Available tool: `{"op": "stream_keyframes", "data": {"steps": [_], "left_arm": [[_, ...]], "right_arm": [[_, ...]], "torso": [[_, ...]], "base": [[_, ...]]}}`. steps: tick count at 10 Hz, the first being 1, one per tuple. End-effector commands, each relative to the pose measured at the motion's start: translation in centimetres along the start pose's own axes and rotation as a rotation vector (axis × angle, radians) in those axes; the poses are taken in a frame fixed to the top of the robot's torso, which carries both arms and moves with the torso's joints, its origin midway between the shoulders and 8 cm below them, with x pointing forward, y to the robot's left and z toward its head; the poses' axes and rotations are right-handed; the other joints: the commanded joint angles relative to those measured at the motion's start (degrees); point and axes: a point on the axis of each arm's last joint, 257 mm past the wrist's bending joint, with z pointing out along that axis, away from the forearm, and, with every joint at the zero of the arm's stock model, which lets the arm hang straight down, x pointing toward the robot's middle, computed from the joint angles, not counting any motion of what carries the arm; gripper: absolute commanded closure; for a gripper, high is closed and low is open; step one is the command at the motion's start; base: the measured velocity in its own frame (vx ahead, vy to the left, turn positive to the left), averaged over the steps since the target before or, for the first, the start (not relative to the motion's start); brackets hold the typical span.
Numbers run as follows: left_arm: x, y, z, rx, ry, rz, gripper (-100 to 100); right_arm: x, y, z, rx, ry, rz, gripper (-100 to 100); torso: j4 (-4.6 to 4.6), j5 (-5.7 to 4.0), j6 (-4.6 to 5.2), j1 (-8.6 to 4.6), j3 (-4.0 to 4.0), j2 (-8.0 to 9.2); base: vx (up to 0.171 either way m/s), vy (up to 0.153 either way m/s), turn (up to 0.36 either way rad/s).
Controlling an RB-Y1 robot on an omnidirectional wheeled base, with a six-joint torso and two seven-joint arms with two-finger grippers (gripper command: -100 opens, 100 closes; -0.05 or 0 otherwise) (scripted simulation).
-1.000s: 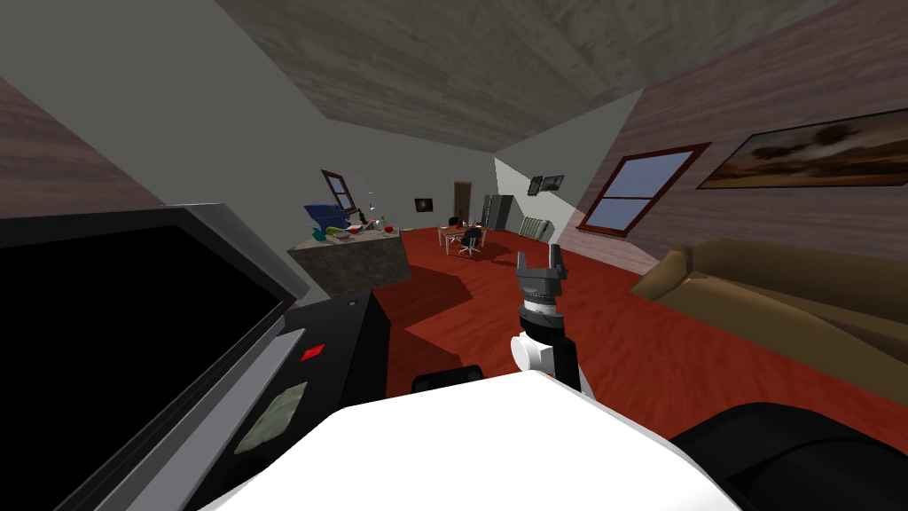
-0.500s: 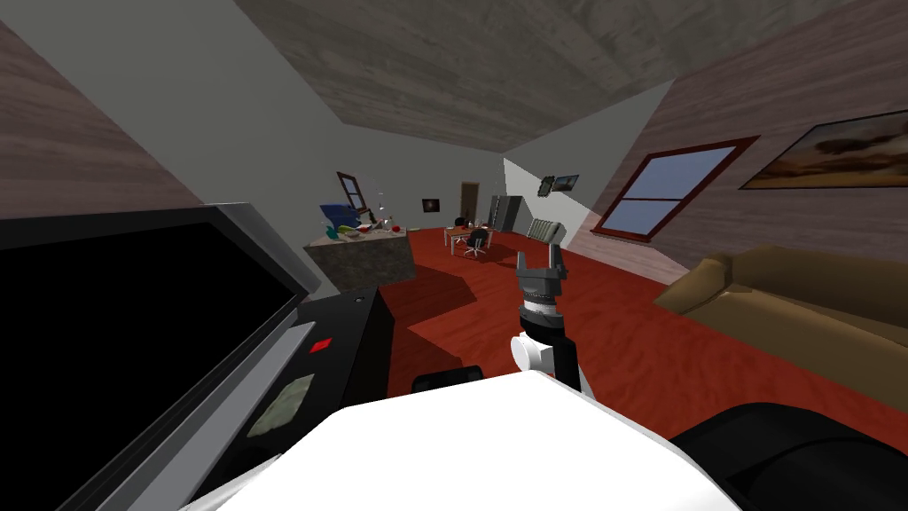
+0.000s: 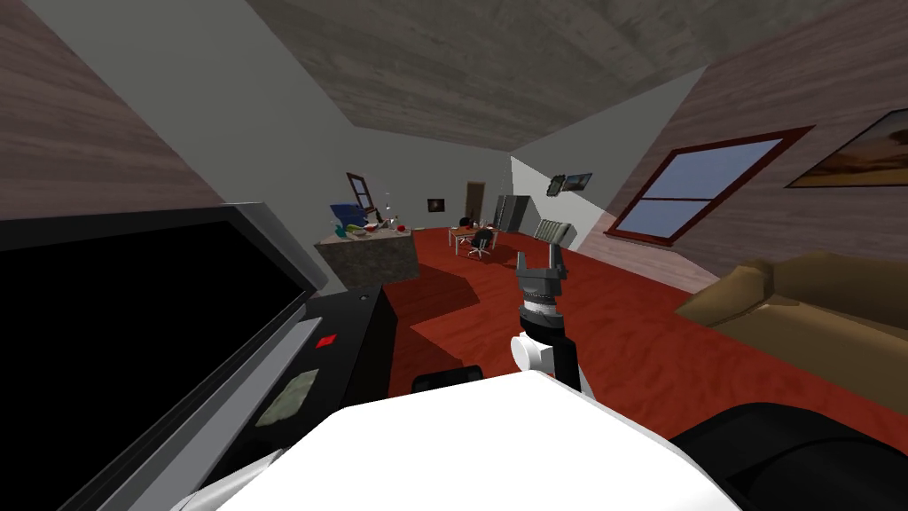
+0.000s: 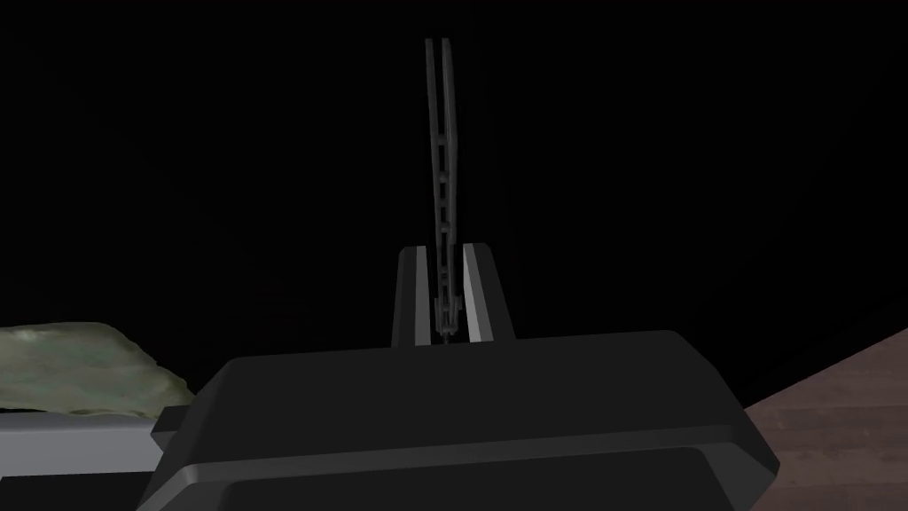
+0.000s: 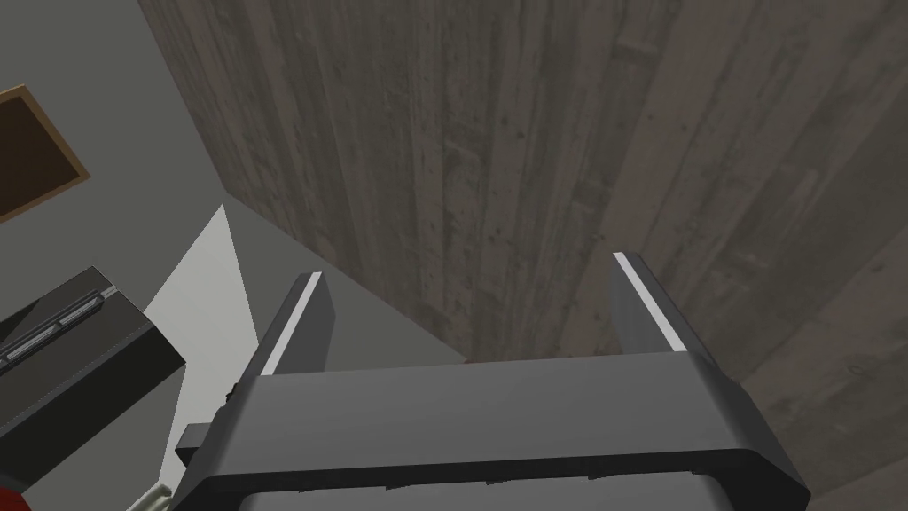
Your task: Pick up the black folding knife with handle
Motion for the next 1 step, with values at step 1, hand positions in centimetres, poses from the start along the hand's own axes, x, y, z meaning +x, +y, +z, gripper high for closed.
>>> {"op": "stream_keyframes", "data": {"steps": [1], "left_arm": [[0.00, 0.00, 0.00, 0.000, 0.000, 0.000, 0]], "right_arm": [[0.00, 0.00, 0.00, 0.000, 0.000, 0.000, 0]], "torso": [[0.00, 0.00, 0.00, 0.00, 0.00, 0.00]], "base": [[0.000, 0.000, 0.000]]}}
